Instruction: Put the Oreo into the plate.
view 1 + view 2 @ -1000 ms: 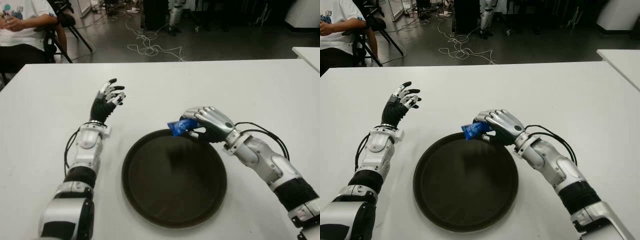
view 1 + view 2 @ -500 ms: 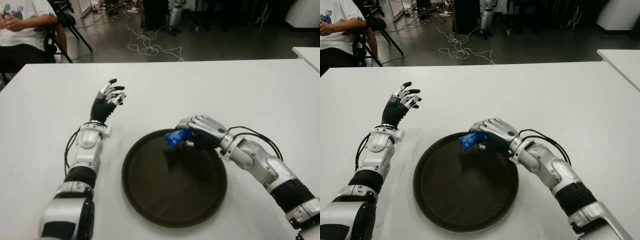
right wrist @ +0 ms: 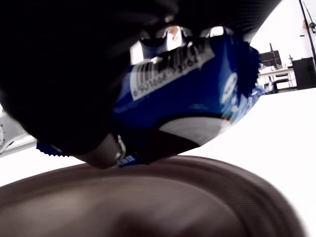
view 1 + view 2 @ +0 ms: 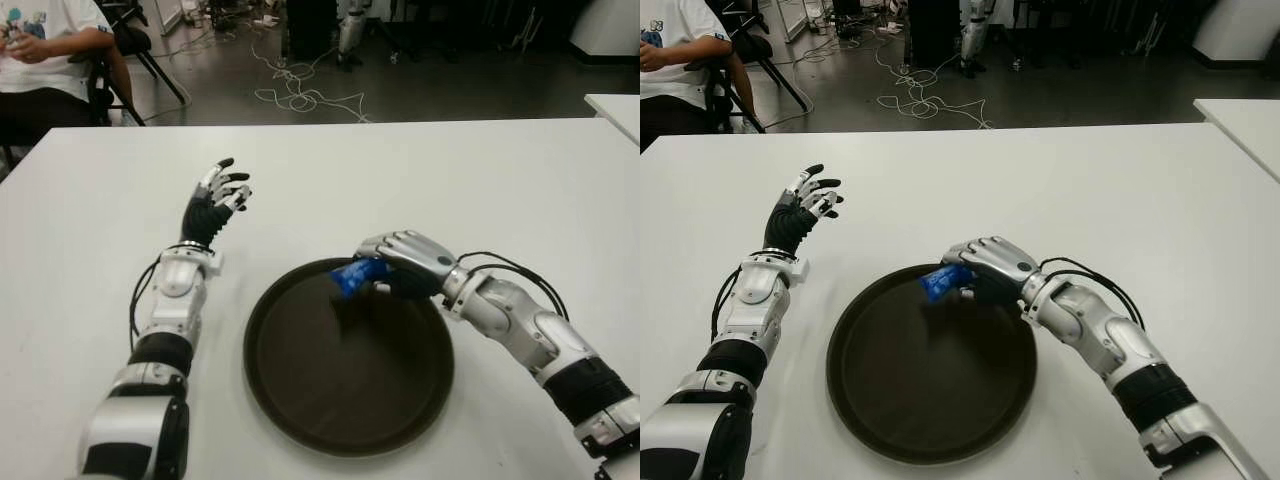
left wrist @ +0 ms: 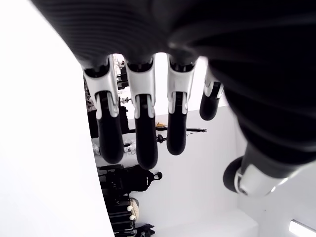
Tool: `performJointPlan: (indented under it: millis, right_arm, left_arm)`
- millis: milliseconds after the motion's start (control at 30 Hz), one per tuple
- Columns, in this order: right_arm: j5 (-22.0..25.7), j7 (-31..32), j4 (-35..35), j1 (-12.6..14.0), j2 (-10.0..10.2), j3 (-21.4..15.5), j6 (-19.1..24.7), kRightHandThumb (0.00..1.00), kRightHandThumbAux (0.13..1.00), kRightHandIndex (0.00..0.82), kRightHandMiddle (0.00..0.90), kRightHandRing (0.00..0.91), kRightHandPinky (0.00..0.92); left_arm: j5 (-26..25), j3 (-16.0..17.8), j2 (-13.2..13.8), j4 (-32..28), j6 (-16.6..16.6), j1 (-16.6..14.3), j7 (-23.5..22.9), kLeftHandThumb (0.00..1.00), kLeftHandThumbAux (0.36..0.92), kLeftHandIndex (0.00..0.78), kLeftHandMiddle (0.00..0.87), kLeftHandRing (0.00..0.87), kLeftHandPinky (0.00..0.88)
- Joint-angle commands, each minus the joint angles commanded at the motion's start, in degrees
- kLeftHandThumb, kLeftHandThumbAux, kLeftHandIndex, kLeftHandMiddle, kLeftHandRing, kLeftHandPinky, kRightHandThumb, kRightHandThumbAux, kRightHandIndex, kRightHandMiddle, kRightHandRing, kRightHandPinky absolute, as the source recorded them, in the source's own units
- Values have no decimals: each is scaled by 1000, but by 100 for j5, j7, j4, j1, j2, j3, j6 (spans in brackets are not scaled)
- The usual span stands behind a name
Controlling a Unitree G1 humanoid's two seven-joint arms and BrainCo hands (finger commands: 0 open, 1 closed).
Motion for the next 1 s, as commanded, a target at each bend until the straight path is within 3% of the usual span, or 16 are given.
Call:
performJointPlan:
  millis: [567,700,1000]
  right_arm:
    - [-277,-20,204,-322,-206,7,68,681,736,427,733,740,735]
    - [-396,-12,512,-552,-49,166,63,680,736,426,730,740,737]
    - [-475,119,564,-781,107,342,147,679,737,423,714,731,732]
  left_arm:
    - [57,-40,13,-40,-16,14,83,253,616,140,275,329,418]
    - [80,-45,0,-56,7,19,144,251,620,140,280,332,421]
    - [98,-66,-23,-83,11,35,239,262,642,141,274,326,414]
